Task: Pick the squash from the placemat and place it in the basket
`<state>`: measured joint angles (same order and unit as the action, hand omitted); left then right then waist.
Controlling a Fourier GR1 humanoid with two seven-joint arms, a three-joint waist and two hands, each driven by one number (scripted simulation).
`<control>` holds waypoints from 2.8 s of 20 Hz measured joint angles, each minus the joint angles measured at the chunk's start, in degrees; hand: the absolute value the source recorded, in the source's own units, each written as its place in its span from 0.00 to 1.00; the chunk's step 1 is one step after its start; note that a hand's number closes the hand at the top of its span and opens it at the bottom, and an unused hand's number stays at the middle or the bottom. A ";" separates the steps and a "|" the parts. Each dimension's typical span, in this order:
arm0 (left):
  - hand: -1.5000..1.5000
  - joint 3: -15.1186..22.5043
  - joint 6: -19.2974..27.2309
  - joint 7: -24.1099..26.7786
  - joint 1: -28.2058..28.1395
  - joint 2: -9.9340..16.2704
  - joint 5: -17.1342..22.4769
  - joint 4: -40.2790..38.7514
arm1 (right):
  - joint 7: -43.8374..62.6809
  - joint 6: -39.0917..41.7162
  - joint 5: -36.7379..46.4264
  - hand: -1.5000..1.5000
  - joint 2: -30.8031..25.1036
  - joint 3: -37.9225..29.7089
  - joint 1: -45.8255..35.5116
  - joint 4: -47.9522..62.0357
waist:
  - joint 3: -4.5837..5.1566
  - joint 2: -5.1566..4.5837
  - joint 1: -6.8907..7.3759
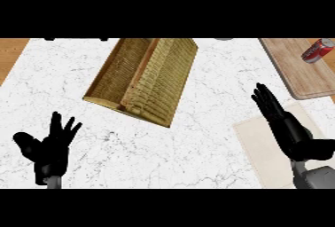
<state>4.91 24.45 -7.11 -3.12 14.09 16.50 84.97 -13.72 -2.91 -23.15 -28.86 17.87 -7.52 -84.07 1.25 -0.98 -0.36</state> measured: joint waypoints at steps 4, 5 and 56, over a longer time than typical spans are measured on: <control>0.50 -0.69 -0.51 0.60 1.46 2.73 -1.56 1.15 | 1.51 -8.69 0.86 1.00 -2.95 -7.63 2.95 3.09 | -0.76 0.86 -2.09; 0.50 -1.12 -0.60 0.95 1.96 3.86 -2.14 1.57 | 1.71 -11.64 1.16 1.00 -4.10 -10.37 4.00 4.53 | -0.88 1.06 -3.21; 0.50 -2.18 -10.69 -0.66 14.58 6.72 -7.92 -1.81 | 71.82 -41.19 38.77 0.00 -16.09 -7.12 17.19 -12.62 | -1.22 0.98 0.30</control>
<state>2.73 13.76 -7.77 11.45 20.81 8.59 83.16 58.10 -44.10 15.62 -44.95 10.76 9.66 -96.69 0.03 0.00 -0.07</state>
